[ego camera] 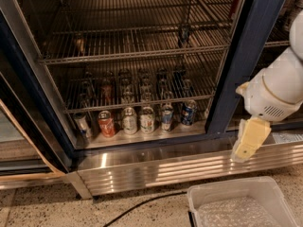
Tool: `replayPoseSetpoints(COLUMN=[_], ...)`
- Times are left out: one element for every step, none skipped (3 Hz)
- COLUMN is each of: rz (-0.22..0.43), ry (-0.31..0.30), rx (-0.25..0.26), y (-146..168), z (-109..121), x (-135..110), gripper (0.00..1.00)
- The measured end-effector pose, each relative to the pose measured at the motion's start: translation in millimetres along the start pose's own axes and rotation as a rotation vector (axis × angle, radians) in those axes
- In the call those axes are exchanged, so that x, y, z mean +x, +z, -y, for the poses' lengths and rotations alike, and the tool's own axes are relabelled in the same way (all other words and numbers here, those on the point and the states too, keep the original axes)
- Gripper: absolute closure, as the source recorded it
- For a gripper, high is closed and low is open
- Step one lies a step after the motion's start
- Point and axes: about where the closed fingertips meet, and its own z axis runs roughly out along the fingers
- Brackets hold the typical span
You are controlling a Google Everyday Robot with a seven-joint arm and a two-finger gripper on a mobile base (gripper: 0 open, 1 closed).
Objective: Pick redbull can from middle shelf of fridge
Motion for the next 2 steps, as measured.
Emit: replayPoseSetpoints(rz=[0.013,0.053], ry=[0.002,-0.026], rx=[-0.011,-0.002], y=[43,89], z=[-11,-24], x=[11,16], gripper=[0.00,0.00])
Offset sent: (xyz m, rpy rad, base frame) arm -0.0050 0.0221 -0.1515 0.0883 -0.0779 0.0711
